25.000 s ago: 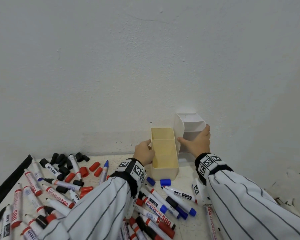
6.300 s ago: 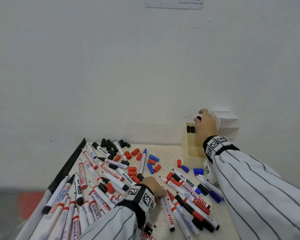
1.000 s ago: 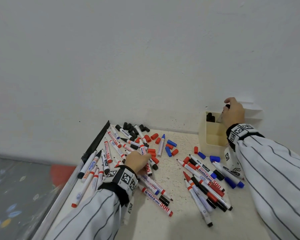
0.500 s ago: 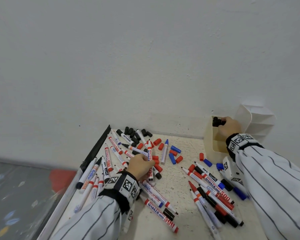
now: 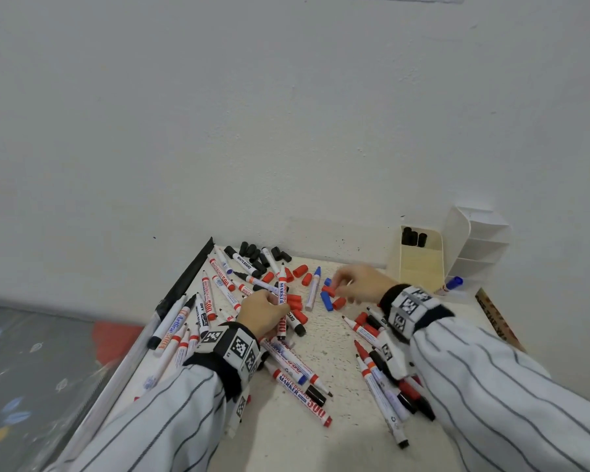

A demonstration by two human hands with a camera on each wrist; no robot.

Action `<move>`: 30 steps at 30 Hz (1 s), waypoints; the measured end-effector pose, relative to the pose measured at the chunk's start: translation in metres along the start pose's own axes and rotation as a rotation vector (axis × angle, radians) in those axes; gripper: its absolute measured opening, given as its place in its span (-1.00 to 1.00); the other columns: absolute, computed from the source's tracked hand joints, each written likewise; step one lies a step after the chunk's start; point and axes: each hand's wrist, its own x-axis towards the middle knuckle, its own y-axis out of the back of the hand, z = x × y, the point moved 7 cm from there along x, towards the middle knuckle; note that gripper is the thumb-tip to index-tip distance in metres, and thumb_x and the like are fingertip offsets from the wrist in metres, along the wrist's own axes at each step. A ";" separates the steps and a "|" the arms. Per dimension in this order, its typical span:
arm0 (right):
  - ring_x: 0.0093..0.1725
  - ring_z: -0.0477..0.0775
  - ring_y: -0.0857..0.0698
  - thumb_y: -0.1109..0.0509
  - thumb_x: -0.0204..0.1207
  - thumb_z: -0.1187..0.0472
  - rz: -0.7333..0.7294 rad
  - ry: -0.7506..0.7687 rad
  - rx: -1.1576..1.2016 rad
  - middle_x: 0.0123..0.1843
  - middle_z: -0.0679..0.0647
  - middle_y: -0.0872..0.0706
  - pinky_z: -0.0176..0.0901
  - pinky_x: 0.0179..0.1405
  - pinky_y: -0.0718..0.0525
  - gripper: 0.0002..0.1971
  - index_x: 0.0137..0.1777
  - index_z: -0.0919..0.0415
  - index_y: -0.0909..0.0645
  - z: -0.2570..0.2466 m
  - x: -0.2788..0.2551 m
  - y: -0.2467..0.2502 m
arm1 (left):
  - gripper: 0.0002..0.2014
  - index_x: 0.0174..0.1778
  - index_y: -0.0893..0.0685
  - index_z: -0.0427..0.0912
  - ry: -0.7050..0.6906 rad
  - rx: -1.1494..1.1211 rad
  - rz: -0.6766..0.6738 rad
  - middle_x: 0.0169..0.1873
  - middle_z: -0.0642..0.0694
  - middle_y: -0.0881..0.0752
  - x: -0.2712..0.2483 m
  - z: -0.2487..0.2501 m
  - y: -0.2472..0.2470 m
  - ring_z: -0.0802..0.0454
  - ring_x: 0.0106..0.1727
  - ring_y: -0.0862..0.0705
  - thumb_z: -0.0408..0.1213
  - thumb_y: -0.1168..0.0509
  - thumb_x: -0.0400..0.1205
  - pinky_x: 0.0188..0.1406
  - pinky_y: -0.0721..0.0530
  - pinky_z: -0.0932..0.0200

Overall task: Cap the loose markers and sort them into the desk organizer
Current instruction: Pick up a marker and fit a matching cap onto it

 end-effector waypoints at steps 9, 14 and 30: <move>-0.15 -0.07 -0.50 -0.56 0.31 0.29 -0.583 0.068 -0.500 -0.25 -0.15 -0.51 -0.16 -0.06 -0.54 -0.64 0.11 0.12 -0.62 -0.037 -0.043 -0.116 | -0.85 -0.25 -0.52 -0.17 -0.004 0.009 0.042 -0.29 -0.14 -0.64 -0.015 -0.018 0.010 -0.03 -0.32 -0.63 -0.22 -0.34 0.56 -0.17 -0.72 0.06; -0.13 0.00 -0.53 -0.57 0.31 0.20 -0.460 0.139 -0.588 -0.27 -0.15 -0.46 -0.09 -0.15 -0.60 -0.65 0.09 0.03 -0.61 -0.024 -0.058 -0.120 | -0.85 -0.25 -0.51 -0.15 0.001 0.018 0.055 -0.19 -0.21 -0.68 -0.019 -0.022 0.011 -0.12 -0.16 -0.70 -0.24 -0.34 0.56 0.01 -0.74 -0.08; 0.05 0.06 -0.55 -0.41 0.42 0.22 -0.200 0.225 -0.425 0.06 0.02 -0.61 -0.04 0.09 -0.62 -0.81 0.01 0.02 -0.54 -0.010 -0.061 -0.094 | -0.80 0.10 -0.63 -0.22 -0.151 0.045 0.072 -0.13 -0.08 -0.67 -0.022 -0.015 -0.004 0.09 -0.17 -0.61 -0.27 -0.31 0.59 -0.34 -0.50 0.35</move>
